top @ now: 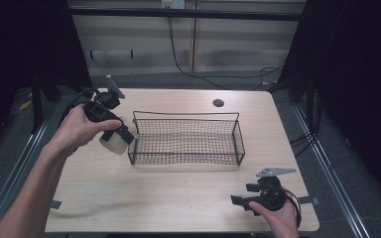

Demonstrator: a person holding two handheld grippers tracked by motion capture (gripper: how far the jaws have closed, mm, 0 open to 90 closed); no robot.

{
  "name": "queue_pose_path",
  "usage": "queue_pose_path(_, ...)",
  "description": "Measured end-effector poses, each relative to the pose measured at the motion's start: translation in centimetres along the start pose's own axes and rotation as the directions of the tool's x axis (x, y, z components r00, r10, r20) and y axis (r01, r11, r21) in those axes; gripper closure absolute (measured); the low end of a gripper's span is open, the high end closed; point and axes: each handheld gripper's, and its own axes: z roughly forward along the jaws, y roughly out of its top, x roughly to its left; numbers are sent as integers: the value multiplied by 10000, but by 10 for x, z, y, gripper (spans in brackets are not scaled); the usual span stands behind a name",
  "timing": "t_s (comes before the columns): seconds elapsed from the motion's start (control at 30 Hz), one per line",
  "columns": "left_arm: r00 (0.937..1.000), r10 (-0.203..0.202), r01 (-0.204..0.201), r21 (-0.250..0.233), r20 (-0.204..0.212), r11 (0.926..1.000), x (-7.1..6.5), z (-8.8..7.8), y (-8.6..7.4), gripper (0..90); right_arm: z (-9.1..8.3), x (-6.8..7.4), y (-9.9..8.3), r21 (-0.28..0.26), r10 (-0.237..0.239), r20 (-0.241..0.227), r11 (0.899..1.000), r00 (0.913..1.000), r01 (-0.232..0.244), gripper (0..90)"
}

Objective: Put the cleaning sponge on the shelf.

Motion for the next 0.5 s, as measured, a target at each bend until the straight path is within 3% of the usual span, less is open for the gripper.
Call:
queue_pose_path(0.07,9994,-331,332,32,-130,9994,-3,3,6,286,0,0,0,-18,-25,16,10000,10000,25,176)
queue_pose_path(0.33,9962,-850,849,-67,-192,9964,-8,9,21,286,0,0,0,-9,-5,6,10000,10000,5,176)
queue_pose_path(0.5,9901,-1385,1381,-155,-246,9903,-11,13,30,286,-1,0,0,-27,-13,-11,10000,10000,13,176)
